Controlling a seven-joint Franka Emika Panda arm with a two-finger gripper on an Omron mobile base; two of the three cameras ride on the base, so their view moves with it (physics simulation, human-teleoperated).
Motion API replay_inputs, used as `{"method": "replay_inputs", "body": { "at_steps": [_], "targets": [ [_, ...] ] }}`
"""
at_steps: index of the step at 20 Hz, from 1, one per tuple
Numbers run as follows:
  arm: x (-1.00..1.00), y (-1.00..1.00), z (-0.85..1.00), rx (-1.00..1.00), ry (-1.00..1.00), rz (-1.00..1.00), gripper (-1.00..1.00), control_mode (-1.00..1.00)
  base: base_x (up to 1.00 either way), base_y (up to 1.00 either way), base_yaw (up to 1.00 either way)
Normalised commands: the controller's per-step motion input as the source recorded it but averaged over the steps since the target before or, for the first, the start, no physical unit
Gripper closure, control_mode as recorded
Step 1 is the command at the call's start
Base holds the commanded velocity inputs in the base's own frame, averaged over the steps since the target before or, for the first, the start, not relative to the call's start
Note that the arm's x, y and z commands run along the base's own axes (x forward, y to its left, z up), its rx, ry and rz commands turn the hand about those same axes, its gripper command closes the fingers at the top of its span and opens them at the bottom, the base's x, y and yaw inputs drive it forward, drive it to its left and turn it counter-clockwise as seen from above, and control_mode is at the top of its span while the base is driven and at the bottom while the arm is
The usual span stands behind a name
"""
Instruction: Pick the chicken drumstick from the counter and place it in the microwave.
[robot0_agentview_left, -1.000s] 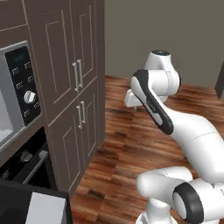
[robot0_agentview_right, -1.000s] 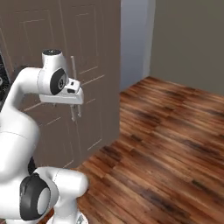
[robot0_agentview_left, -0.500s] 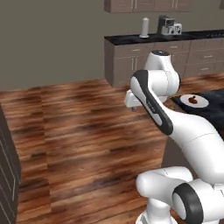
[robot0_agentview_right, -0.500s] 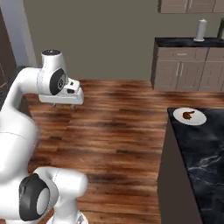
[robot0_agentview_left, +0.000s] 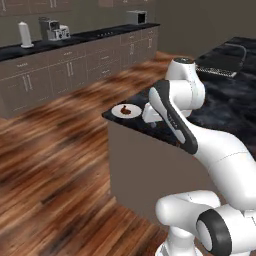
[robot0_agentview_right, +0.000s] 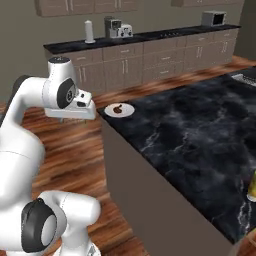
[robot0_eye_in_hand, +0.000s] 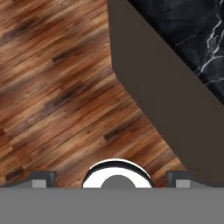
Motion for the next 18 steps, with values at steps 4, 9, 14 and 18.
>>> {"method": "replay_inputs", "body": {
  "at_steps": [4,9,14,18],
  "targets": [
    [0.00,0.00,0.00,0.00,0.00,0.00,-1.00,1.00,0.58,0.36,-0.77],
    [0.00,0.00,0.00,0.00,0.00,0.00,-1.00,1.00,0.90,0.24,-0.10],
    [0.00,0.00,0.00,0.00,0.00,0.00,-1.00,1.00,0.87,0.19,0.02],
    [0.00,0.00,0.00,0.00,0.00,0.00,-1.00,1.00,0.62,0.07,0.04]
  ]
}}
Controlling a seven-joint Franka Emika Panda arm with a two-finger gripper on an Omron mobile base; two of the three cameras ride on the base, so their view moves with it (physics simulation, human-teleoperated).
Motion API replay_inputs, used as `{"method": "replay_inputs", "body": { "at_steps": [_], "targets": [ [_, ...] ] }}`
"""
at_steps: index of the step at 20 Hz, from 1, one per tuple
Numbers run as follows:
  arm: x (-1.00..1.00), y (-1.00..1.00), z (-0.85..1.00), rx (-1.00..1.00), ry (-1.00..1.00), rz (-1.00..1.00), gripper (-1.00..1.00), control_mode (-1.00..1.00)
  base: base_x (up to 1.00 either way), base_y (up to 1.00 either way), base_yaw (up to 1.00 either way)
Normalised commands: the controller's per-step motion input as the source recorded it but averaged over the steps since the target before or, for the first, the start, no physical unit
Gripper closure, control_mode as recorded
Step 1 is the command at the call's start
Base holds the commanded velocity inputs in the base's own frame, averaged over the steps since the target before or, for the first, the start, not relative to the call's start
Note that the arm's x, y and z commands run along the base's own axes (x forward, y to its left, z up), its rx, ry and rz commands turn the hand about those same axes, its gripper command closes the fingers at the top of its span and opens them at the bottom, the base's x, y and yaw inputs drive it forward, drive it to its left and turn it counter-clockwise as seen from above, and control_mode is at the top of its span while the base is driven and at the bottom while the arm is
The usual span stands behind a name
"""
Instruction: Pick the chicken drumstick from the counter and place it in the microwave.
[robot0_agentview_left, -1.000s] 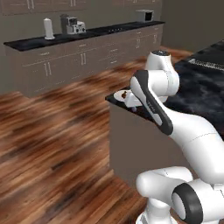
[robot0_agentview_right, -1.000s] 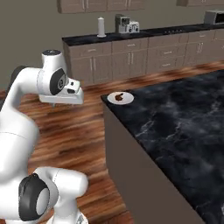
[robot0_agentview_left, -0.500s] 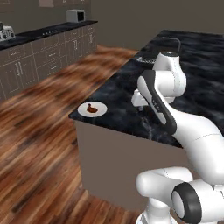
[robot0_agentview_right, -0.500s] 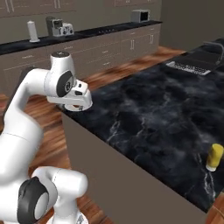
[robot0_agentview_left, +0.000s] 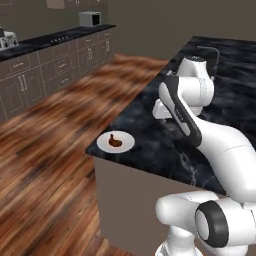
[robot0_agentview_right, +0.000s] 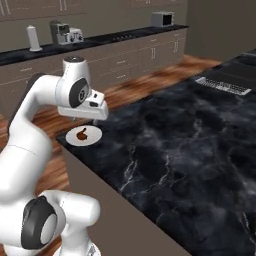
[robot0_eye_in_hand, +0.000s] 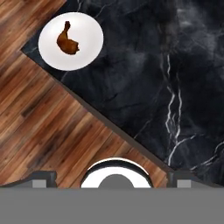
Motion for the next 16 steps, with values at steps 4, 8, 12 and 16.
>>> {"method": "replay_inputs", "body": {
  "at_steps": [4,8,12,16],
  "targets": [
    [0.00,0.00,0.00,0.00,0.00,0.00,-1.00,1.00,0.29,0.52,-0.06],
    [0.00,0.00,0.00,0.00,0.00,0.00,-1.00,1.00,0.16,0.55,-0.31],
    [0.00,0.00,0.00,0.00,0.00,0.00,-1.00,1.00,0.40,0.66,-0.37],
    [0.00,0.00,0.00,0.00,0.00,0.00,-1.00,1.00,0.16,0.76,-0.32]
  ]
}}
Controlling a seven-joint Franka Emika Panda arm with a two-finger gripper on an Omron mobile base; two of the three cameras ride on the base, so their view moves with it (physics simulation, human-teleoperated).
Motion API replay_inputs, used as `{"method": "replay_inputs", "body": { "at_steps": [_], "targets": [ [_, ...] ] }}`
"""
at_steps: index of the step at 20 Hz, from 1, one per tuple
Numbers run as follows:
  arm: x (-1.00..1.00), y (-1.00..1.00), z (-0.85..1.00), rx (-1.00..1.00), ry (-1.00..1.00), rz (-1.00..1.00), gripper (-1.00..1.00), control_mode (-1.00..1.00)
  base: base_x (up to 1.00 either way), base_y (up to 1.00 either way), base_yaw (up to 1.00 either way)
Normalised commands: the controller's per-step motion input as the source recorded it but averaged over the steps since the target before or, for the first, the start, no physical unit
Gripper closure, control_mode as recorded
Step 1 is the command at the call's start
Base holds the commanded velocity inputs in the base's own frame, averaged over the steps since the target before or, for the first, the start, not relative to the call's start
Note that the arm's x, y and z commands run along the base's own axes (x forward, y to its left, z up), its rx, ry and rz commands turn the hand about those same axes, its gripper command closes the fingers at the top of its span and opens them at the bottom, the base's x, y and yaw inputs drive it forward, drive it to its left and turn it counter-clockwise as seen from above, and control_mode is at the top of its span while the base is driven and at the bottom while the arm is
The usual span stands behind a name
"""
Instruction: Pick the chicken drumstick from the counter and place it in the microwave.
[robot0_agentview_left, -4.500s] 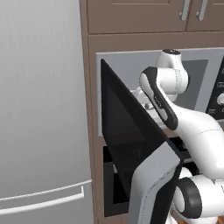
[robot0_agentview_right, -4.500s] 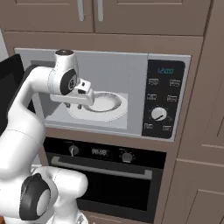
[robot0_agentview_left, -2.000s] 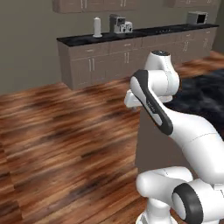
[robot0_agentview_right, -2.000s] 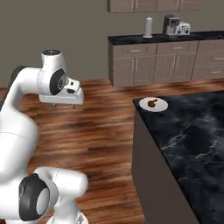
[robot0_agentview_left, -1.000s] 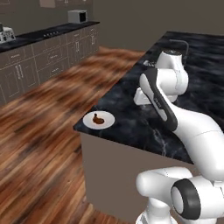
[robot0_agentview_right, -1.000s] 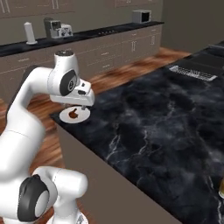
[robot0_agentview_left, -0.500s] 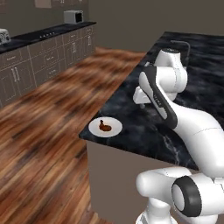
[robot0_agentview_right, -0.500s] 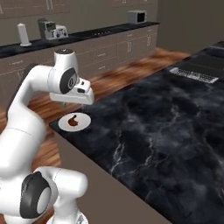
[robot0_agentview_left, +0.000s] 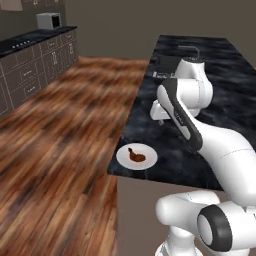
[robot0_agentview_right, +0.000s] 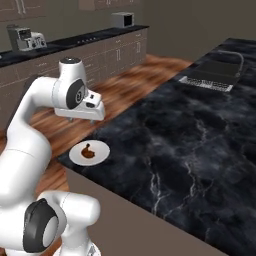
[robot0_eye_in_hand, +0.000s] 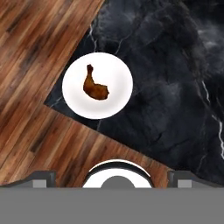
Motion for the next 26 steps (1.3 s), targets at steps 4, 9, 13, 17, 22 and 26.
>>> {"method": "replay_inputs", "body": {
  "at_steps": [4,9,13,17,22,26],
  "targets": [
    [0.00,0.00,0.00,0.00,0.00,0.00,-1.00,1.00,0.21,0.49,-0.18],
    [0.00,0.00,0.00,0.00,0.00,0.00,-1.00,1.00,0.28,0.00,-0.03],
    [0.00,0.00,0.00,0.00,0.00,0.00,-1.00,1.00,0.12,0.00,0.04],
    [0.00,-0.11,-0.39,-0.02,0.00,0.21,-1.00,-1.00,0.00,0.00,0.00],
    [0.23,-0.02,-0.57,-0.03,0.00,0.26,-1.00,-1.00,0.00,0.00,0.00],
    [0.67,0.27,-0.68,-0.01,0.03,0.16,-1.00,-1.00,0.00,0.00,0.00]
  ]
}}
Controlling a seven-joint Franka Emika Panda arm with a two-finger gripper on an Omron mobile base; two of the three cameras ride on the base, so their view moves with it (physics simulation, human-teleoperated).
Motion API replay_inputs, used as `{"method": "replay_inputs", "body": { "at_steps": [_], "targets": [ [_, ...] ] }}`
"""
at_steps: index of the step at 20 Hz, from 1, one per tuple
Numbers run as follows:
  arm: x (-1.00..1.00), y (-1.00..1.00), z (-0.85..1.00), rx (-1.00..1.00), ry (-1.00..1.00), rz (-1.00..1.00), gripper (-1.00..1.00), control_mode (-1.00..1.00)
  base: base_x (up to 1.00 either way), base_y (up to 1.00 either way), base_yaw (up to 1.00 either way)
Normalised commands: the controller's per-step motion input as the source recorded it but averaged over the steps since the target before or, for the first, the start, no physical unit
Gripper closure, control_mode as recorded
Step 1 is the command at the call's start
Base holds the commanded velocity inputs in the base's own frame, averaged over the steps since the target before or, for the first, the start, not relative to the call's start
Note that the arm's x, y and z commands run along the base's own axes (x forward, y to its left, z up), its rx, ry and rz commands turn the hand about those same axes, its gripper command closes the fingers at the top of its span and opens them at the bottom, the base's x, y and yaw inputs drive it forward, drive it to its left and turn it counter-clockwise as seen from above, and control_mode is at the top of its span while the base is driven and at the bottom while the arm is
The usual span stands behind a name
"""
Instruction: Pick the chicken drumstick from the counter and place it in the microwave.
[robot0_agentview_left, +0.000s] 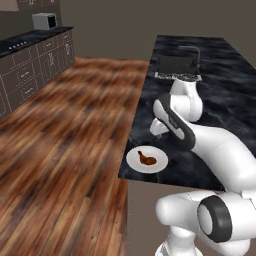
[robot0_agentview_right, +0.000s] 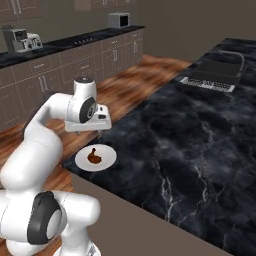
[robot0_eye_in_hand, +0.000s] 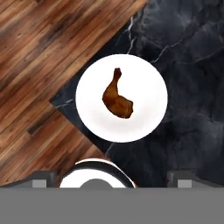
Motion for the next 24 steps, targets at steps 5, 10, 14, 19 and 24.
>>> {"method": "replay_inputs", "body": {
  "at_steps": [5,10,14,19,24],
  "targets": [
    [0.71,0.36,-0.58,-0.04,0.07,0.09,-1.00,-1.00,0.00,0.00,0.00],
    [0.27,0.27,-0.60,-0.05,0.11,0.05,-1.00,-1.00,0.00,0.00,0.00],
    [0.00,0.06,-0.51,-0.06,0.09,0.05,-1.00,-1.00,0.00,0.00,0.00],
    [0.01,0.00,-0.54,-0.06,0.11,0.02,-1.00,-1.00,0.00,0.00,0.00],
    [0.08,0.00,-0.50,-0.03,0.10,0.02,-1.00,-1.00,0.00,0.00,0.00]
  ]
}}
